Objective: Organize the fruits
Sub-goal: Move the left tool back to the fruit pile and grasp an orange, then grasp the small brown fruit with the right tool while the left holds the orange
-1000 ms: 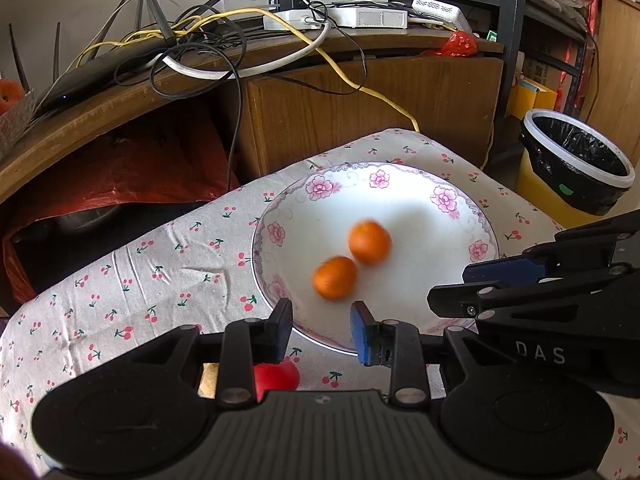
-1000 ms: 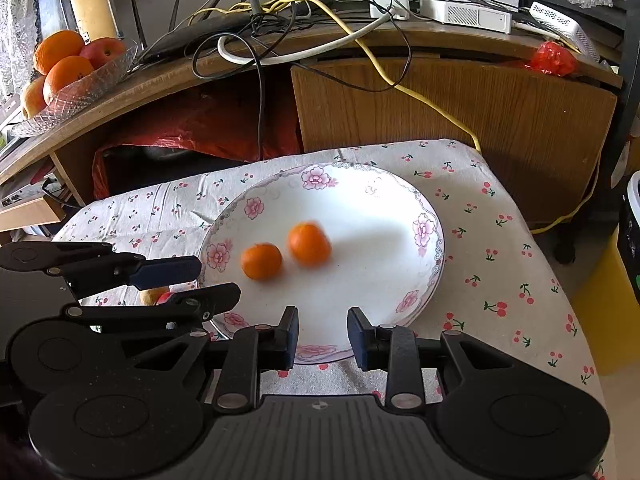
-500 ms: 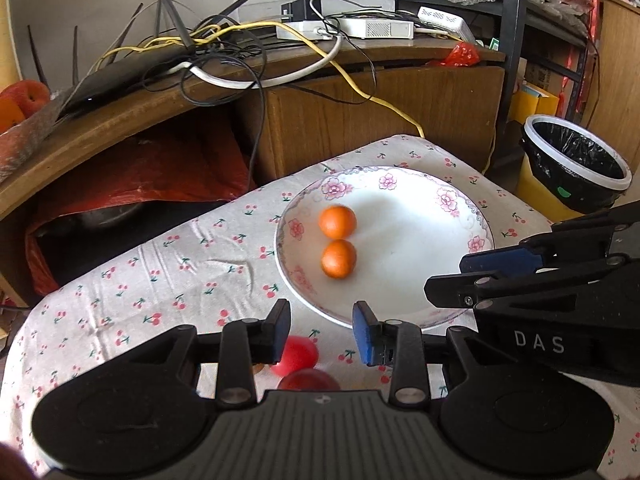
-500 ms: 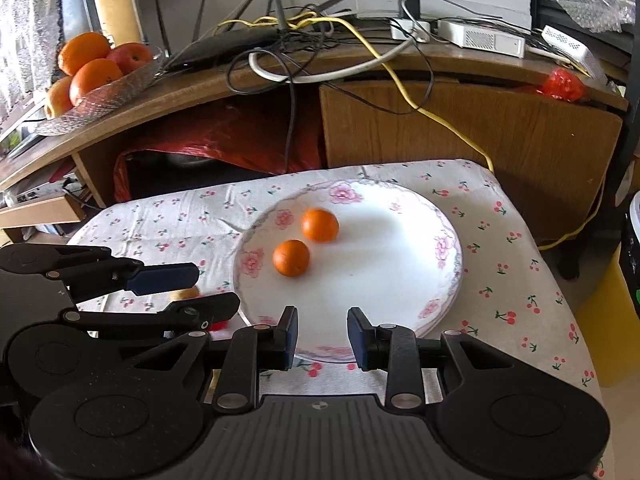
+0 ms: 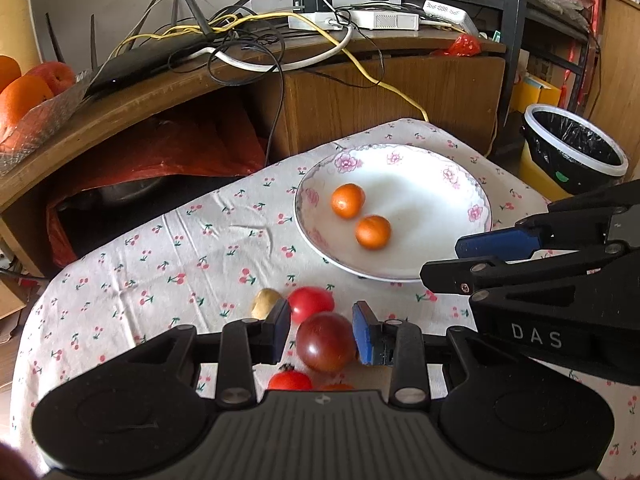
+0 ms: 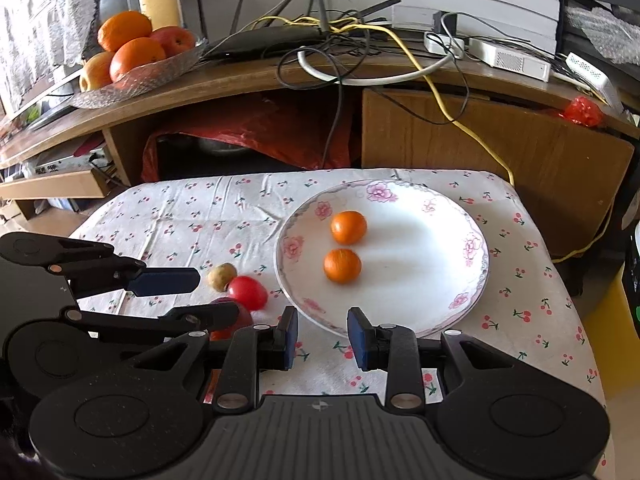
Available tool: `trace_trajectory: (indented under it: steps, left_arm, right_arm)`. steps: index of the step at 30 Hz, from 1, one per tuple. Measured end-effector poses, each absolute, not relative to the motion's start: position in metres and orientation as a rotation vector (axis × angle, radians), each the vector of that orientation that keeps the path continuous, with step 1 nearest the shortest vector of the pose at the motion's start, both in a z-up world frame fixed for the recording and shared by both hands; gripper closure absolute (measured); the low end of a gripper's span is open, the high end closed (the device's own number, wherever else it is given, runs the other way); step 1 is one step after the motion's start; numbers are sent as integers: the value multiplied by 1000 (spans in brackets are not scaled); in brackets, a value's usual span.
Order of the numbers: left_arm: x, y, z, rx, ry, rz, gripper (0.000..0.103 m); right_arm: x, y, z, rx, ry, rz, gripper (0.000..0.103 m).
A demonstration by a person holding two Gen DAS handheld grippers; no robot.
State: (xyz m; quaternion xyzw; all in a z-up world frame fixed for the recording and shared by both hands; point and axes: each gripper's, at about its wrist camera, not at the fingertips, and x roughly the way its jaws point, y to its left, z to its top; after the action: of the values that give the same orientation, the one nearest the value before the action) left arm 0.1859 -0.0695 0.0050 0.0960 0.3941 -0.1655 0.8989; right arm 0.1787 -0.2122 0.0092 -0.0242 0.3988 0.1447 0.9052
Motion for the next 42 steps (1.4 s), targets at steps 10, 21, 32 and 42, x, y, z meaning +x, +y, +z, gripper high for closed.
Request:
trace_trajectory:
  steps: [10,21,32,42]
  left_arm:
    - [171,-58,5,198,834,-339,61]
    - [151,-46,1,202,867,-345,60]
    - [142,-34,-16,192,906,-382,57]
    - [153,-48,-34,167,947,-422,56]
  right_arm:
    - [168,-201,9,-69,838,330,77]
    - [154,-190,3,-80,871,370,76]
    - [153,-193,-12,-53,934,369,75]
    - [161,-200,-16,-37,945,353,68]
